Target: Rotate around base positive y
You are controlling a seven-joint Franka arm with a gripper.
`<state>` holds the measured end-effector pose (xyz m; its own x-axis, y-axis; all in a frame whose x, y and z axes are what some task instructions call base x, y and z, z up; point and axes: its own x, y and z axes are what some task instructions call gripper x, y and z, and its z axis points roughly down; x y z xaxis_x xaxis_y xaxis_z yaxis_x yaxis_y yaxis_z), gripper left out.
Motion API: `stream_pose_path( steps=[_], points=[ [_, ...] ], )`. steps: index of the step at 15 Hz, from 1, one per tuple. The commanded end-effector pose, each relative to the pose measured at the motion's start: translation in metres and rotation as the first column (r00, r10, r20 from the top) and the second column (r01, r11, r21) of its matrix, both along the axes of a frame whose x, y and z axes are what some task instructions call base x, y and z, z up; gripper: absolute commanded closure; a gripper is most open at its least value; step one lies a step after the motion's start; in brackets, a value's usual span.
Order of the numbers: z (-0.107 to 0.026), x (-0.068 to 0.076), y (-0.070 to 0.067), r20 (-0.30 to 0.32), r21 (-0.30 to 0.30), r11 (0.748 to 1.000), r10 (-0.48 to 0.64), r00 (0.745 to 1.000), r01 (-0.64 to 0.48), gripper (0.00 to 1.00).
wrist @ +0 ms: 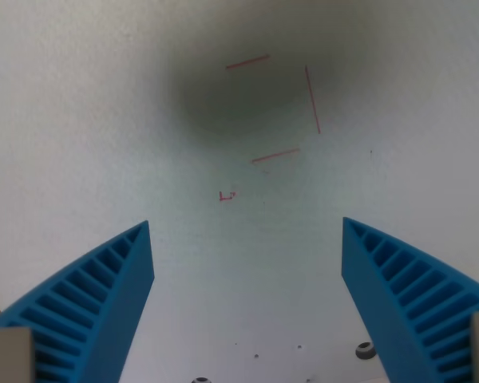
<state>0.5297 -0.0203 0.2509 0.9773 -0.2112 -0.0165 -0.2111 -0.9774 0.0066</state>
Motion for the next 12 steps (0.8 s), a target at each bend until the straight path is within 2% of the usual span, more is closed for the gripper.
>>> stream_pose_path(
  steps=[1,12],
  points=[
    [0.0019,0.0002,-0.0001,-0.008,0.0,1.0,0.0,1.0,0.0,0.0],
    [0.0019,0.0002,-0.0001,-0.136,0.0,1.0,0.0,0.991,0.0,0.0]
  ],
)
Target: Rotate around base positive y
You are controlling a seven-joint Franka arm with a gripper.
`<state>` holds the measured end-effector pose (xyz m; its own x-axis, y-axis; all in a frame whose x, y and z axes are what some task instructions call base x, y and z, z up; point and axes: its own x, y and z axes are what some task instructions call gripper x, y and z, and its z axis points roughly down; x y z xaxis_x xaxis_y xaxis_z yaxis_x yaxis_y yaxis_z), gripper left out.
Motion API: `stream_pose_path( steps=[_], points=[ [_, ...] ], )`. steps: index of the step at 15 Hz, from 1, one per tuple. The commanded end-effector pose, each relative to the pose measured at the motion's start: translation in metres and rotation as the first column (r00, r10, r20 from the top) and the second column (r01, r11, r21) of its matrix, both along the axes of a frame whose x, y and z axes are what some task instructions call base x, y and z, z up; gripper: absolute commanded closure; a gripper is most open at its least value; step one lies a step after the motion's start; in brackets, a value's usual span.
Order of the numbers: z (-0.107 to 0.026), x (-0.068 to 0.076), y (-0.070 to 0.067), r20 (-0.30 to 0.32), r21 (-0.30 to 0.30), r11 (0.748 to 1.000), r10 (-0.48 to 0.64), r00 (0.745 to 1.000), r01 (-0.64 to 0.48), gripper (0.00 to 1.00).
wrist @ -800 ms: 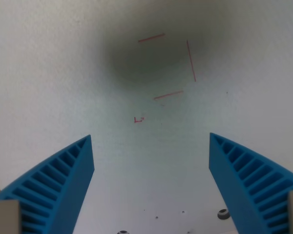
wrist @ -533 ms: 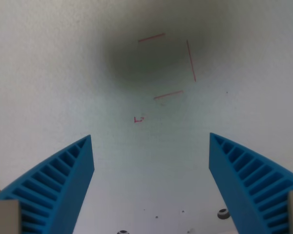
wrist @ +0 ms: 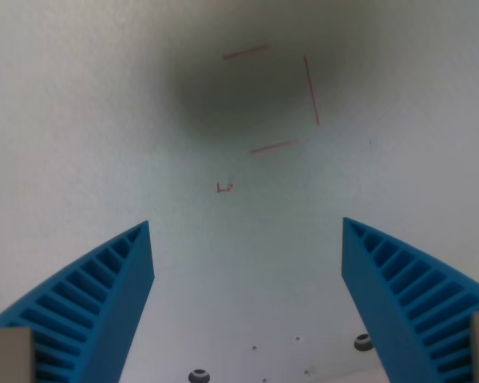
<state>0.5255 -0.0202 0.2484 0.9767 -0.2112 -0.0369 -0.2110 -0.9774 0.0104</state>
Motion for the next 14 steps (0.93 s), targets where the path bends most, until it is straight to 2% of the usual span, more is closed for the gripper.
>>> stream_pose_path(
  steps=[1,14],
  points=[
    [0.0044,0.0044,-0.0002,-0.127,-0.001,1.0,0.0,0.992,0.0,0.0],
    [0.0044,0.0044,-0.0002,-0.275,-0.001,1.0,0.0,0.961,0.0,0.0]
  ],
)
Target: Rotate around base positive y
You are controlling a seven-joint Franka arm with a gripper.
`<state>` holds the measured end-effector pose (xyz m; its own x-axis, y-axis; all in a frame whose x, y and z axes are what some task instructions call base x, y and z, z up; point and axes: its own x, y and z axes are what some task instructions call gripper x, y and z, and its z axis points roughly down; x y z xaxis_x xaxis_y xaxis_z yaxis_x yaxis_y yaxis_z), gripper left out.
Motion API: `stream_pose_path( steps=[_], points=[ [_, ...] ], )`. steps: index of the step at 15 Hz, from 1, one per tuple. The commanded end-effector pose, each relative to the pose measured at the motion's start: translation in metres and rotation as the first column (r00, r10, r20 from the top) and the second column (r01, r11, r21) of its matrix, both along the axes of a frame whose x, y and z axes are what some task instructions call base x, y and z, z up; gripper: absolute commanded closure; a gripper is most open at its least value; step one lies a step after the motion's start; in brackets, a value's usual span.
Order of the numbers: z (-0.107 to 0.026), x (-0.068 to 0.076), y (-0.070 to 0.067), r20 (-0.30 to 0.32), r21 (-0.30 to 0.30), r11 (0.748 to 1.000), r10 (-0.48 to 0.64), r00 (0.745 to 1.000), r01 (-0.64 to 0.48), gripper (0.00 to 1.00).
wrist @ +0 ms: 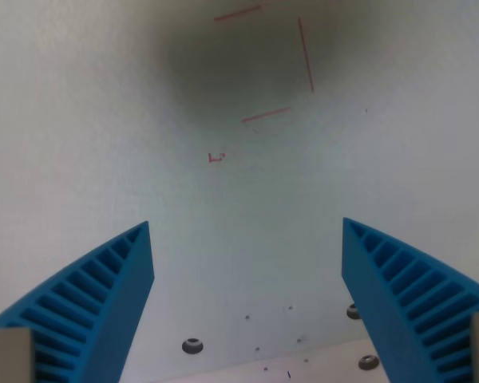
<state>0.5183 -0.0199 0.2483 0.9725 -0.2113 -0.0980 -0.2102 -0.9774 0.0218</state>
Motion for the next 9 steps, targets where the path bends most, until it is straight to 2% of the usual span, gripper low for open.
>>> stream_pose_path(
  steps=[1,9],
  points=[
    [0.0045,0.0116,-0.0004,-0.226,-0.002,1.0,0.0,0.974,0.0,0.0],
    [0.0045,0.0116,-0.0004,-0.316,-0.002,1.0,0.0,0.949,0.0,0.0]
  ],
)
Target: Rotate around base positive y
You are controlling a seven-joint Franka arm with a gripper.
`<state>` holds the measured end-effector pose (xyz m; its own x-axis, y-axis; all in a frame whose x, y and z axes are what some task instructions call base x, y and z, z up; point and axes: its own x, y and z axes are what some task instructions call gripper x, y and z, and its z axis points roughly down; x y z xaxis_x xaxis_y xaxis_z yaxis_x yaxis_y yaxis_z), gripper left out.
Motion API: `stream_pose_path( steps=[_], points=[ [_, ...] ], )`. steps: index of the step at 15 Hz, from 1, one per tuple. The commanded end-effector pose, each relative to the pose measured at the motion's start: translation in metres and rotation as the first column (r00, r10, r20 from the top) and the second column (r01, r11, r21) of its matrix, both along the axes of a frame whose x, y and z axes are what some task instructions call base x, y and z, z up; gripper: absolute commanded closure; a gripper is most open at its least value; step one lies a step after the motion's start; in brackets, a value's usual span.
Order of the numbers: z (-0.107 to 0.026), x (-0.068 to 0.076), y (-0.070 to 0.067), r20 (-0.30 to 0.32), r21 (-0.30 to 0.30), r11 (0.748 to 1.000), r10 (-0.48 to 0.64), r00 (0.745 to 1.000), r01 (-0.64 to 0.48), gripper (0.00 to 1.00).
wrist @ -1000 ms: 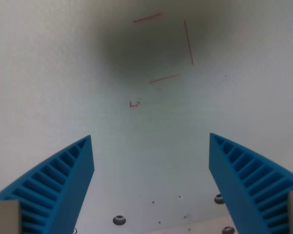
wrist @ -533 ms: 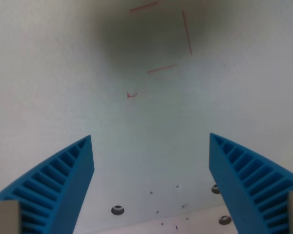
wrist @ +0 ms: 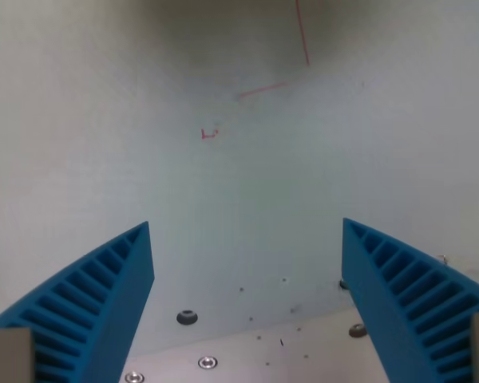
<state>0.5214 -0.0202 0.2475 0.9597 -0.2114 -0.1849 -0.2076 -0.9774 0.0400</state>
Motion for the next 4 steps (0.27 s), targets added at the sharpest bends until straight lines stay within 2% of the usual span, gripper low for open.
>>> stream_pose_path(
  steps=[1,4],
  points=[
    [0.0052,0.0085,-0.0002,-0.241,-0.003,1.0,0.0,0.971,-0.001,0.0],
    [0.0052,0.0085,-0.0002,-0.275,-0.003,1.0,0.0,0.962,-0.001,0.0]
  ],
)
